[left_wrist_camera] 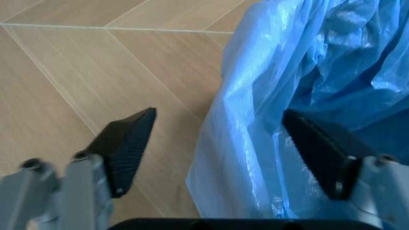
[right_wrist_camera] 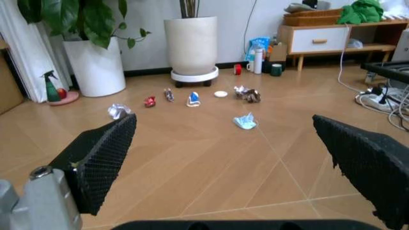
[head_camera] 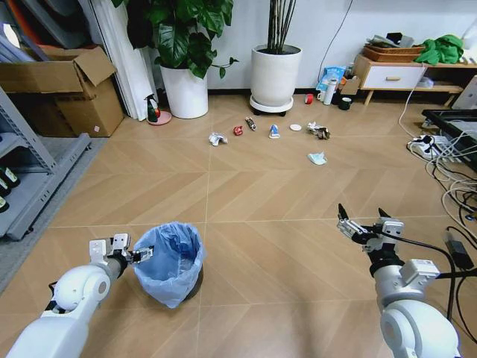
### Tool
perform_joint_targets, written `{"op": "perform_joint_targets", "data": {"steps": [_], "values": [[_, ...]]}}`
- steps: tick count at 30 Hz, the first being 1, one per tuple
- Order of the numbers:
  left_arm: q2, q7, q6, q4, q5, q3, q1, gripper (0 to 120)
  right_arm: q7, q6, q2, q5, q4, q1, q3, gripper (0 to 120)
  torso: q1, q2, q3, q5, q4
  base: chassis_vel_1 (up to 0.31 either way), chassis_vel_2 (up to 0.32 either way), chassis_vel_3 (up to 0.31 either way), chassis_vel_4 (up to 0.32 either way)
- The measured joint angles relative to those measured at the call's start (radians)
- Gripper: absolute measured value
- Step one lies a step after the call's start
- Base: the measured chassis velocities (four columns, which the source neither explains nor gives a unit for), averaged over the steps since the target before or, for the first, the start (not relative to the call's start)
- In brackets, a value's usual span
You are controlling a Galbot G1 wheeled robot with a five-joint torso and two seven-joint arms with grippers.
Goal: Pick up the trash bin and place the garbage on the floor into it.
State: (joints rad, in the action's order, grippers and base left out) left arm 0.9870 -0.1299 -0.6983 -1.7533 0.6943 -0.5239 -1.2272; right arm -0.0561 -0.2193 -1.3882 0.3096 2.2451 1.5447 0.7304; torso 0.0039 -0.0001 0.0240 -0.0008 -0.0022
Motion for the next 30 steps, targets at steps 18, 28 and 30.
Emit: {"op": "perform_joint_targets", "data": {"steps": [18,28,30], "values": [[0.007,0.006,-0.001,0.012,-0.024,0.019,-0.002,10,0.000,0.005,0.001,0.006,0.002,-0.002,0.011,100,0.000,0.000,0.000,0.0000,-0.0001,0.000,0.000,0.000,0.000],[0.013,-0.002,0.014,-0.029,-0.010,0.003,-0.015,0,-0.006,-0.005,0.001,0.032,0.002,-0.014,0.013,100,0.000,0.000,0.000,0.0001,0.0000,0.000,0.000,0.000,0.000],[0.015,-0.008,0.024,-0.056,0.005,-0.011,-0.026,0,-0.011,-0.015,0.003,0.047,0.005,-0.019,0.016,100,0.000,0.000,0.000,0.0000,0.0000,0.000,0.000,0.000,0.000]]}}
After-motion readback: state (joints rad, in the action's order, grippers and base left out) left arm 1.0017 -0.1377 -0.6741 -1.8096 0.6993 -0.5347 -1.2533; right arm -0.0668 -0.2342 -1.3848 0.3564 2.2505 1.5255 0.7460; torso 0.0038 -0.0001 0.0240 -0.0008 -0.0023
